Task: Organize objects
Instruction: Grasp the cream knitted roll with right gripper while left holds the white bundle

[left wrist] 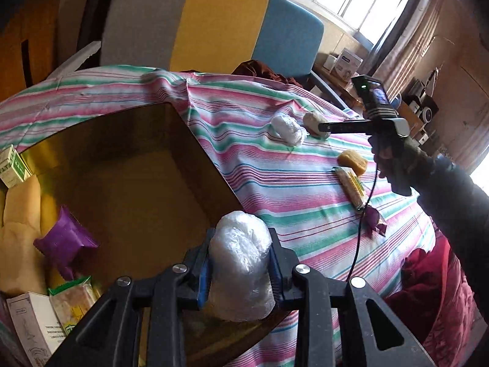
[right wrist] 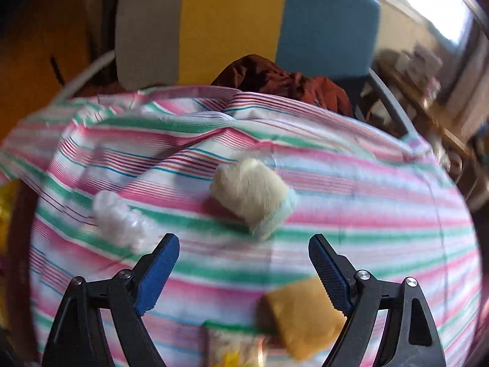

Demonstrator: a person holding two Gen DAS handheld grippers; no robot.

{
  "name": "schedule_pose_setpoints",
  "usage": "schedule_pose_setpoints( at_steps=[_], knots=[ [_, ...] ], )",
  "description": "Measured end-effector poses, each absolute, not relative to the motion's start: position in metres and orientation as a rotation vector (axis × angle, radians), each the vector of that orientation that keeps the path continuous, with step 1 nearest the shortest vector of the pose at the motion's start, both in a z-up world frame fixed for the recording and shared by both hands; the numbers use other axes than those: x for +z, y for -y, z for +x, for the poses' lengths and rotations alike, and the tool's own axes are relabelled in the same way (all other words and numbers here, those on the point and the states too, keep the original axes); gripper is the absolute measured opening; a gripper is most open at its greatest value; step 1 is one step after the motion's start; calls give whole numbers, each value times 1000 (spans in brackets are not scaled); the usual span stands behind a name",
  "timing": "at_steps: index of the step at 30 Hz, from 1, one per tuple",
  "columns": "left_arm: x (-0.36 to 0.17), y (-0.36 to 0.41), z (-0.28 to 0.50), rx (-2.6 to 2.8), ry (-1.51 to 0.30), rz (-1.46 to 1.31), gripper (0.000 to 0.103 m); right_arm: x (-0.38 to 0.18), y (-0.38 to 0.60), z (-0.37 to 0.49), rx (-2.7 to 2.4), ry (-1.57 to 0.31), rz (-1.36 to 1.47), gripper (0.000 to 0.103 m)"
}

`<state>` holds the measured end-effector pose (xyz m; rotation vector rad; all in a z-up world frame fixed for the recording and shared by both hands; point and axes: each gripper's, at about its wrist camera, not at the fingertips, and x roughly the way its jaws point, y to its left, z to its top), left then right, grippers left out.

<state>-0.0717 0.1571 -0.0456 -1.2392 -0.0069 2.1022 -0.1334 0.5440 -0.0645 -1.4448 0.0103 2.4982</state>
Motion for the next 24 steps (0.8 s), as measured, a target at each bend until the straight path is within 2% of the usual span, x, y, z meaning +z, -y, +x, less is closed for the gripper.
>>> schedule_pose_setpoints(
  at_steps=[2,7,10,13,17,22,24],
  knots=[
    [-48,-158,-74,2094,19,-1248,31,-74,-544,-154,2461,132,-1508,87],
    [-52,-161,-76,2059,53,-1270,31,-98,-548,-186,2375,321,-1593,88],
    [-52,-161,-73,2052,64,-1263,31,-104,-549,-189,2378,320,-1570,65],
    [-50,-160,-71,2056,69,-1258,31,-91,-552,-177,2440,158,-1555,62],
    [-46,-156,-66,2064,82,-1246,31,-66,-529,-141,2523,102,-1490,62],
    [-36,-148,-56,2098,68,-1218,31,-50,-494,-84,2617,-190,-1495,63],
    [-32,-142,-51,2126,61,-1209,31,-52,-472,-64,2643,-247,-1495,63]
  ],
)
